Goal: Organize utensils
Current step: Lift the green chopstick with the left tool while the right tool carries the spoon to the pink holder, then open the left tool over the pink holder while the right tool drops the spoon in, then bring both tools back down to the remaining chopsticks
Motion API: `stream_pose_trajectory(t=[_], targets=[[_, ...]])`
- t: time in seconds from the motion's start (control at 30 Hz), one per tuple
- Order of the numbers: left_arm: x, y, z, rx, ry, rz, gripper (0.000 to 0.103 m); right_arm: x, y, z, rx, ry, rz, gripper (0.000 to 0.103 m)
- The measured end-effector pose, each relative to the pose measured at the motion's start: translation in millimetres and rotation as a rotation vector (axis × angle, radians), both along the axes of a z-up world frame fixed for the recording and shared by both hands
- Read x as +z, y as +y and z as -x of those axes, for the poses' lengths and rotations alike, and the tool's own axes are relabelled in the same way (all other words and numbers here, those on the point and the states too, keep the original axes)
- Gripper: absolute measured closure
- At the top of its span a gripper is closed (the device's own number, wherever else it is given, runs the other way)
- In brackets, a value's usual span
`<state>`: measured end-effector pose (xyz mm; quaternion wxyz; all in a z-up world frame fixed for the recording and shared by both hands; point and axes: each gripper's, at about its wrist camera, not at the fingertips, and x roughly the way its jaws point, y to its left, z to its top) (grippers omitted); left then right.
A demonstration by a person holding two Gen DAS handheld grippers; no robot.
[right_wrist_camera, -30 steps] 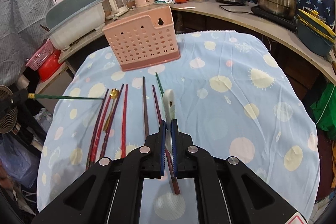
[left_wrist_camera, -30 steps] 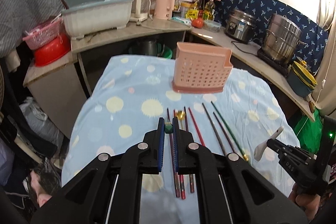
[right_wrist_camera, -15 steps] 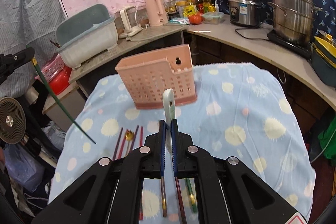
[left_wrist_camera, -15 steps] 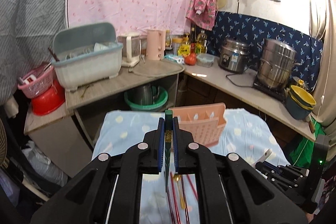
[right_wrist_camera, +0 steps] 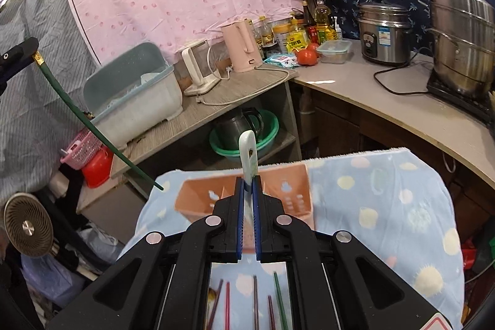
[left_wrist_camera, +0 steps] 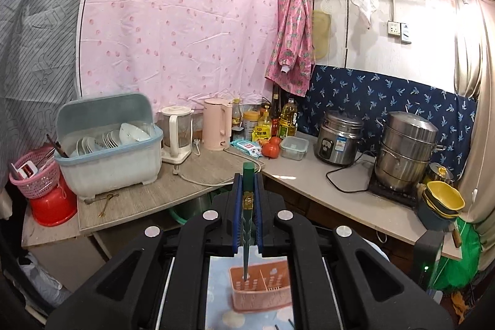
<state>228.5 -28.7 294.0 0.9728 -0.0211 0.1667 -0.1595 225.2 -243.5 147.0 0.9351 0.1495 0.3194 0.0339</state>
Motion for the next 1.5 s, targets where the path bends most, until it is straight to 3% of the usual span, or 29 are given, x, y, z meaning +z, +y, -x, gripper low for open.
stream_pose_trajectory(t=[0.17,0.57,0.6,0.67,0.7,0.73,1.1,1.5], targets=[[-30,-7,-29,0.002,0.060,0.000,0.096,-21,-4,-32,0.005,0.025,-0.066,0.098],[-111,-11,-63,0.019,0.214,-0.018,0.096,-78,-13,-56,-0.039,0.117,-0.057,0.095],[-115,-10,-63,0.029,0.218,-0.021,0.095,-78,-13,-54,-0.051,0.106,-0.041,0.090],[-120,-9,-62,0.067,0.219,-0.033,0.077,-76,-9,-48,-0.061,0.092,-0.004,0.079],[-123,-8,-61,0.075,0.219,-0.031,0.063,-75,-7,-44,-0.066,0.083,0.013,0.075],[-125,-6,-59,0.084,0.220,-0.025,0.059,-75,-6,-40,-0.067,0.077,0.026,0.075],[-151,18,-23,0.097,0.286,-0.009,0.059,-78,5,21,-0.055,0.076,0.071,0.070],[-202,39,39,0.103,0.398,-0.022,0.059,-104,10,101,-0.071,0.141,0.115,0.070]])
